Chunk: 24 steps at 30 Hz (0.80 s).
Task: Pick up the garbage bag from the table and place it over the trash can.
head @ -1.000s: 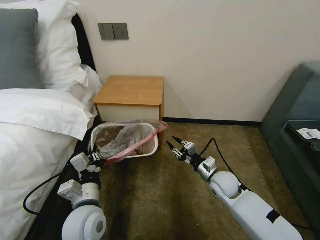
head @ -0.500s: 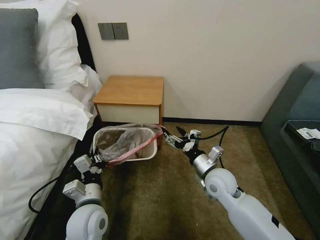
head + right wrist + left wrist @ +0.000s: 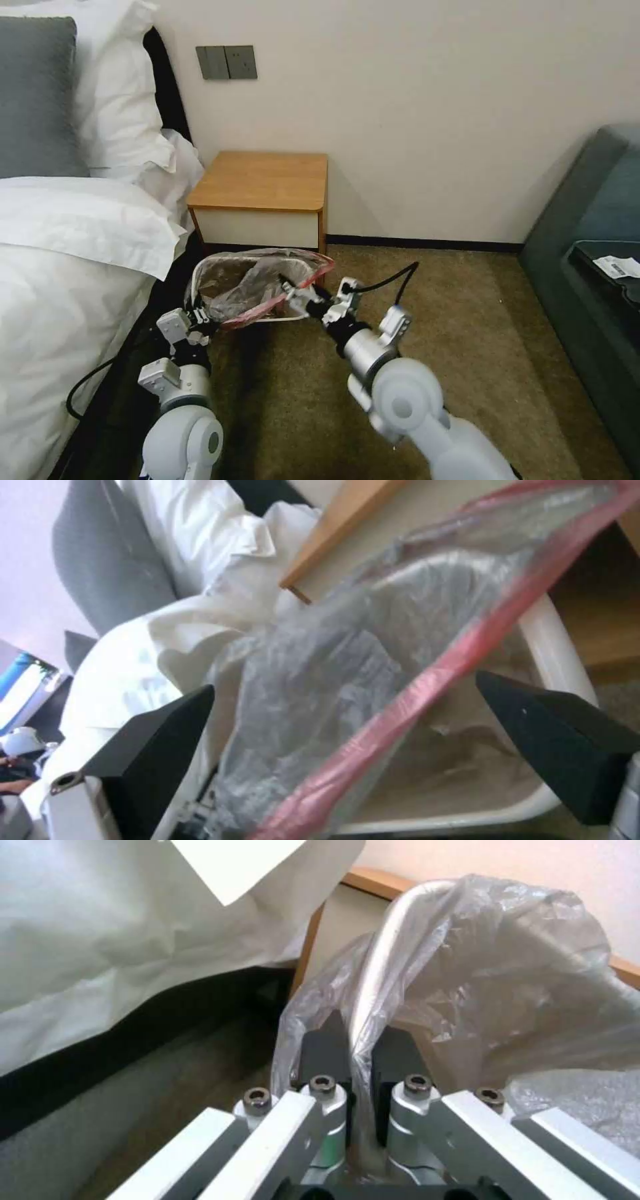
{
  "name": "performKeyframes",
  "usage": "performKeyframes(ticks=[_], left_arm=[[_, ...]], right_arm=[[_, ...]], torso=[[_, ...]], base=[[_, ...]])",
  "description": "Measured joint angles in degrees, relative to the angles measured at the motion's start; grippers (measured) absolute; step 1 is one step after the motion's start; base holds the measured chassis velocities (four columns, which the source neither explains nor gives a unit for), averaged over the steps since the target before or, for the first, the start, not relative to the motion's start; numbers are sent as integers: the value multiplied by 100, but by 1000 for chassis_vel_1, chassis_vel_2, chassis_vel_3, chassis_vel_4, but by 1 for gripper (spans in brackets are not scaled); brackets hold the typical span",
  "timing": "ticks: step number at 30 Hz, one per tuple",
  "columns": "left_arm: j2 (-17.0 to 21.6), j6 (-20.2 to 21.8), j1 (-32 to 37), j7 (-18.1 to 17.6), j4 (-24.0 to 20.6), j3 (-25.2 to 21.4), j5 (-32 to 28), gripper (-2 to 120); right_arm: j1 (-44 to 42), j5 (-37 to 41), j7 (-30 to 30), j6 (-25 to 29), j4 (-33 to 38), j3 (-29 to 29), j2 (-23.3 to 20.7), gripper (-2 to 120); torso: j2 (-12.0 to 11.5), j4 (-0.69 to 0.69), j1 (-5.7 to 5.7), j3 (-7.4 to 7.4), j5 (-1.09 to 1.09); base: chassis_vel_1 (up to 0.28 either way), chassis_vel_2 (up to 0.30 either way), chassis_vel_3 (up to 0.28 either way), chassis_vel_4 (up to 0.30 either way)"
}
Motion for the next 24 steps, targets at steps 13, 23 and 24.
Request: performKeyframes(ticks=[13, 23, 24], left_arm=[[17, -39, 87, 19, -164, 61, 73, 3], [33, -61, 199, 29, -265, 67, 85, 3], [29, -61, 200, 29, -271, 65, 85, 3]], right_arm=[[-98, -119, -214, -6, -150, -53, 107, 100], [118, -195, -245, 40, -414, -66, 139, 92], [117, -238, -275, 53, -431, -69, 146, 86]], torso=[[0, 0, 0, 0, 1], [0, 0, 0, 0, 1], [0, 0, 0, 0, 1]], base=[[0, 0, 0, 0], [0, 0, 0, 0], [0, 0, 0, 0]])
